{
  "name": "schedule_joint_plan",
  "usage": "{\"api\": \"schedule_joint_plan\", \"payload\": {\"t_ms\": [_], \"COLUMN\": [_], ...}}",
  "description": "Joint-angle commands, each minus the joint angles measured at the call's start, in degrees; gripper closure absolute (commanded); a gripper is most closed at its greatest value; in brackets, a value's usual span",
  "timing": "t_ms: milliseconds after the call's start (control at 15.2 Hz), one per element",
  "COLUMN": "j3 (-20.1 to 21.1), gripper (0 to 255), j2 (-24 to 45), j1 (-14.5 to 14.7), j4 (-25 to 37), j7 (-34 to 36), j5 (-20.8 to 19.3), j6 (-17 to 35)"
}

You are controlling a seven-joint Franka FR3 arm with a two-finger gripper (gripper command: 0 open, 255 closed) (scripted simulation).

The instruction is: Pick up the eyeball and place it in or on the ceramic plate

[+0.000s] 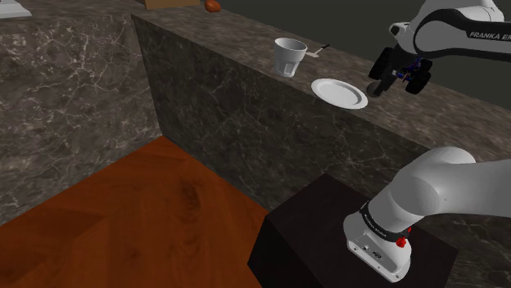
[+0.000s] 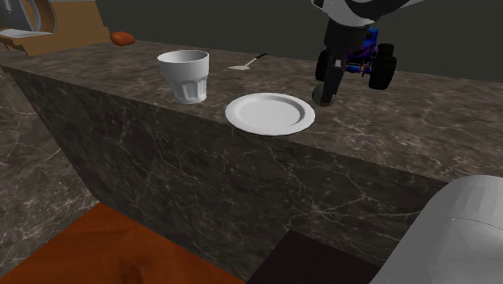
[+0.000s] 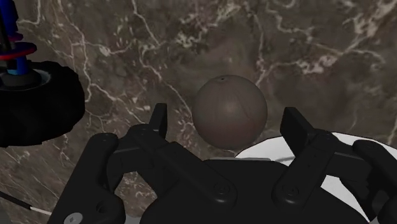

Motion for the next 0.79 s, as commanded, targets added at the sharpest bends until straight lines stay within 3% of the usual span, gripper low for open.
{"api": "schedule_joint_plan", "payload": {"t_ms": [0,594,660,726], "j3": [-0.82,-1.04,-1.04,-1.04], "gripper": [0,0,255,255], "j2": [0.53,0.74,0.74,0.74], "j1": [-0.16,-0.18,-0.18,-0.18], "j4": [-1.11,-1.37,-1.37,-1.37], "j7": [0.04,0.08,0.08,0.08], "j5": [-0.63,-0.79,-0.79,-0.79], "j6": [1.76,2.25,2.25,2.25]}}
